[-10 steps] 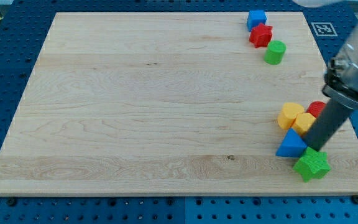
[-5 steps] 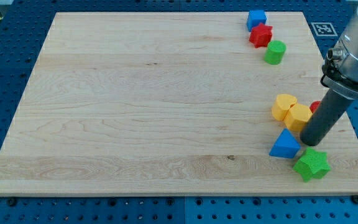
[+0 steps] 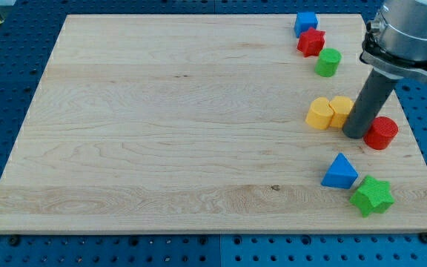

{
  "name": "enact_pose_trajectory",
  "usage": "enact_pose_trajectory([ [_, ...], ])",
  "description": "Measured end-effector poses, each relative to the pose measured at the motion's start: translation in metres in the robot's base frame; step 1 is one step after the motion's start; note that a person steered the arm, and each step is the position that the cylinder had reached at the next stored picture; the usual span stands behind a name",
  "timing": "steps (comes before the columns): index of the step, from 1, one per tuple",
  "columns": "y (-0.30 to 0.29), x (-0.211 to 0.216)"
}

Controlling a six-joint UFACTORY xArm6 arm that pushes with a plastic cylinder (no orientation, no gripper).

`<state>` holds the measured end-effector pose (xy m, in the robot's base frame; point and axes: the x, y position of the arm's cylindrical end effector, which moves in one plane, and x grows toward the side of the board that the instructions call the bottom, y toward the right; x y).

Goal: Move the yellow hexagon closer to the green circle

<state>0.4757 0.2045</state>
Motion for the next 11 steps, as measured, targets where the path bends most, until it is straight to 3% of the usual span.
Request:
enact_pose_trajectory([
  [3,-0.002,-0.055],
  [6,-0.063,-0.033],
  [9,-0.008,-0.073],
  [11,-0.037,-0.084],
])
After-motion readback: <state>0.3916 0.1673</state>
